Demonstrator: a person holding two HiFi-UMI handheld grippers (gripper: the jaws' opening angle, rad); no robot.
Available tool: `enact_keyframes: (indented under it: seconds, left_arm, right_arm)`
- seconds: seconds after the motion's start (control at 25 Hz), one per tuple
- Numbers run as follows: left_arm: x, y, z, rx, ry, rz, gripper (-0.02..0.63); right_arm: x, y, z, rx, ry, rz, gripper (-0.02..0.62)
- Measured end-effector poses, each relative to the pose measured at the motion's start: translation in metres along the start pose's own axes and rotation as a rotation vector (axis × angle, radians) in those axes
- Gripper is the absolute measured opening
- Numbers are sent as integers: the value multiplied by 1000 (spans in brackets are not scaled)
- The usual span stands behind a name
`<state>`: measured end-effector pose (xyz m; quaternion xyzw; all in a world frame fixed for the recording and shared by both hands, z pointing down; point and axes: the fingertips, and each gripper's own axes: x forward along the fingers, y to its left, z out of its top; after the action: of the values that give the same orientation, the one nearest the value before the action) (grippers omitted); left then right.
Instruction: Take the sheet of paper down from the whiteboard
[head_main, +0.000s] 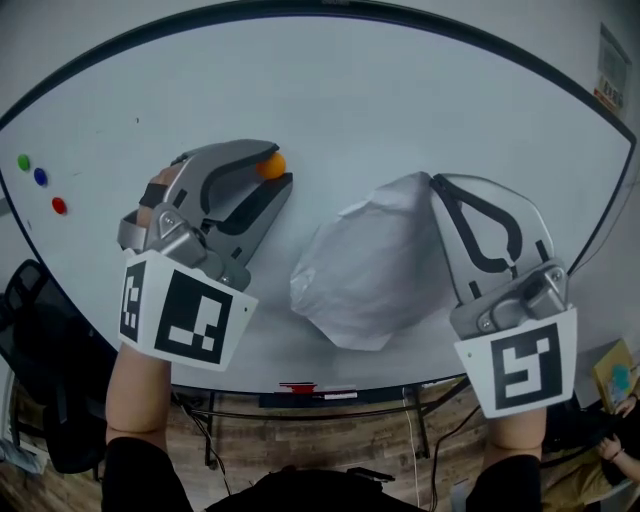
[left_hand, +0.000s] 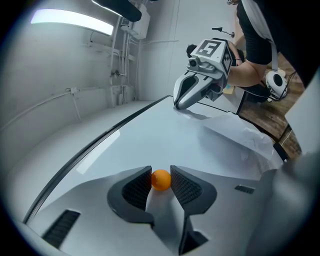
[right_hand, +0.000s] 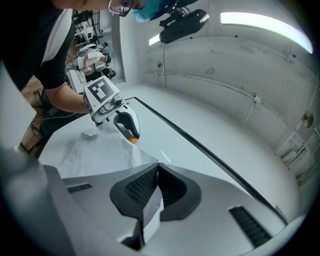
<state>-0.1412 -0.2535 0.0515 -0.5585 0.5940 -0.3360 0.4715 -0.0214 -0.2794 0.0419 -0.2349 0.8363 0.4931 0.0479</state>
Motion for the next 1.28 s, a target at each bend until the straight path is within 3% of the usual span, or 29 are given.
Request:
enact_keyframes:
  seconds: [0.4, 0.68, 0.92, 1.28]
  left_arm:
    - [2, -1, -1, 2, -26, 11, 132]
    - [-11, 1, 1, -14, -62, 20, 133]
    - [-29, -15, 3, -70, -85, 0, 112]
    - [-38, -70, -23, -241, -108, -52, 34]
  right_arm:
    - [-10, 34, -9, 3, 10, 74, 18]
    - [-9, 56, -31, 75, 40, 104, 18]
    - [-12, 78, -56, 167, 72, 126, 18]
    - [-19, 108, -77, 264, 109, 168, 18]
